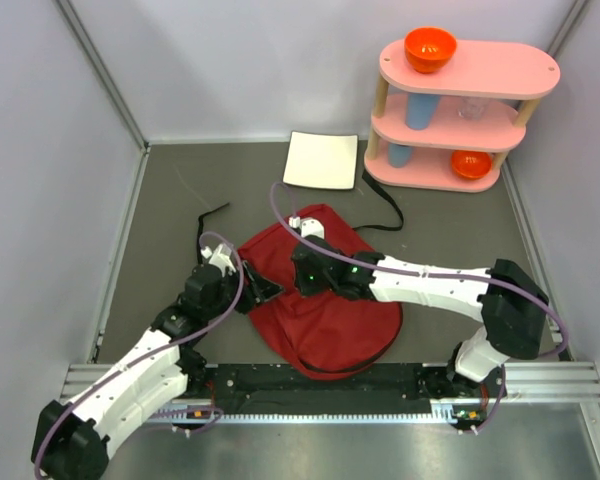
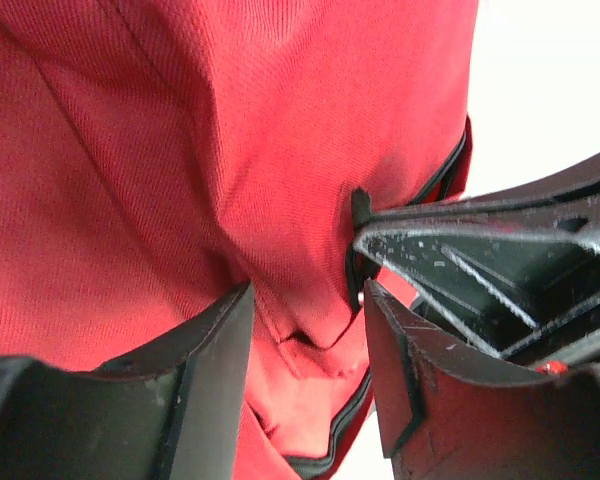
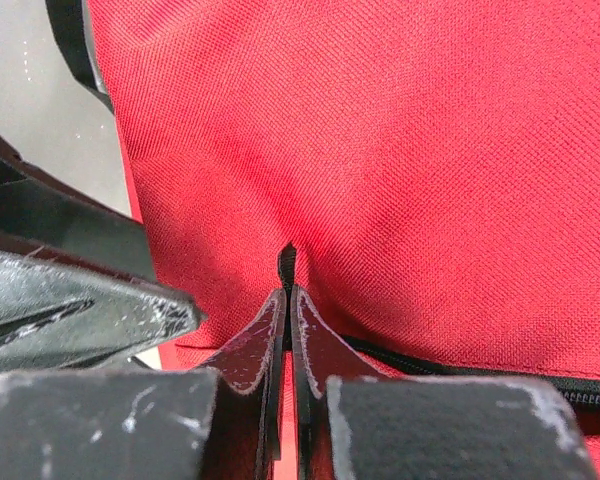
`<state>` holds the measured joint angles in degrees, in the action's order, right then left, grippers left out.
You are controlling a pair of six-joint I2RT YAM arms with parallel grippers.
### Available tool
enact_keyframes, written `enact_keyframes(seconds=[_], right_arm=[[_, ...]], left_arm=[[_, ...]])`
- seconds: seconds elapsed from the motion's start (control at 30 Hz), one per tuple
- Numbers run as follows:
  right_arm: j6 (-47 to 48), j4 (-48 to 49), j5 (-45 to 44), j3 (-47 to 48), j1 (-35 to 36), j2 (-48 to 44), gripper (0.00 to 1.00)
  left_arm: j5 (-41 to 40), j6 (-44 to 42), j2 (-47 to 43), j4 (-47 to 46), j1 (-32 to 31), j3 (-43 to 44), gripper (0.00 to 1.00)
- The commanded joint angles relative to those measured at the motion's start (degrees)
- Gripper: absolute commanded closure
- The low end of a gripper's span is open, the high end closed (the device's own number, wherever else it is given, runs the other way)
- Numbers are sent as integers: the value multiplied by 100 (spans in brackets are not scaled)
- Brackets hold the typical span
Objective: Pack the student bag
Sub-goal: Zip the student bag at the center of the board.
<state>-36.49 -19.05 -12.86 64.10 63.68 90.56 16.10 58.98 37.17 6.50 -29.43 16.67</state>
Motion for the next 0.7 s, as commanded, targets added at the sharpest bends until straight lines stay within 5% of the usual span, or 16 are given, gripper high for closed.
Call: enact_keyframes(seconds=[0.0,0.27,0.3,0.4,0.67], right_arm=[[-78,226,-155,-99,-5,-329,100],[-113,226,-322,-143,-13,-399,100],[-113,235,-322,-152,-22,-408,100],[-130,252,-392,-161,-31,-417,100],[-183,235,-866,-274,-285,-434,100]], left_arm=[[-186,70,299,-860,-19,-67,48],[42,87,915,-1432,-28,-155,68],[60,87,941,-1450,-28,-164,81],[69,43,985,-1520,-28,-173,98],[34,-562,1012,-1074,-28,82,100]])
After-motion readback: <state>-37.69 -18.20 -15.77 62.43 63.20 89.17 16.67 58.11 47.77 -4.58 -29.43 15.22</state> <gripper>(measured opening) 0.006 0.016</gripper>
